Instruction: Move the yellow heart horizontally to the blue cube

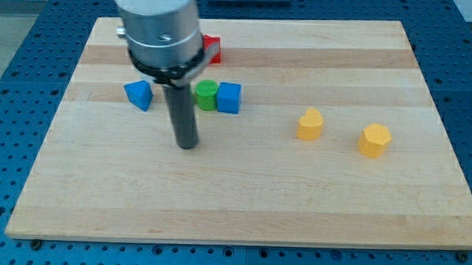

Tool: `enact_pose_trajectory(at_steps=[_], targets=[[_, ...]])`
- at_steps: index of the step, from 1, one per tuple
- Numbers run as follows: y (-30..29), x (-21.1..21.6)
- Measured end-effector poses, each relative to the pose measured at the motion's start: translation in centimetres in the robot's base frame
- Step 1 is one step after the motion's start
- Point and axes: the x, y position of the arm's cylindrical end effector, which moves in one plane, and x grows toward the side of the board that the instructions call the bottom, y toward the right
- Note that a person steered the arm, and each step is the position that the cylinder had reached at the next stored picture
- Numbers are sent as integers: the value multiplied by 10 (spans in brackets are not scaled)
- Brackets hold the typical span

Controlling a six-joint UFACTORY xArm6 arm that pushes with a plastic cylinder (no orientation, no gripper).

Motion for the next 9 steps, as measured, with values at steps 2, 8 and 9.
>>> enact_pose_trajectory(at_steps=[2,8,9], targets=[[93,5],[174,-24],[186,-2]])
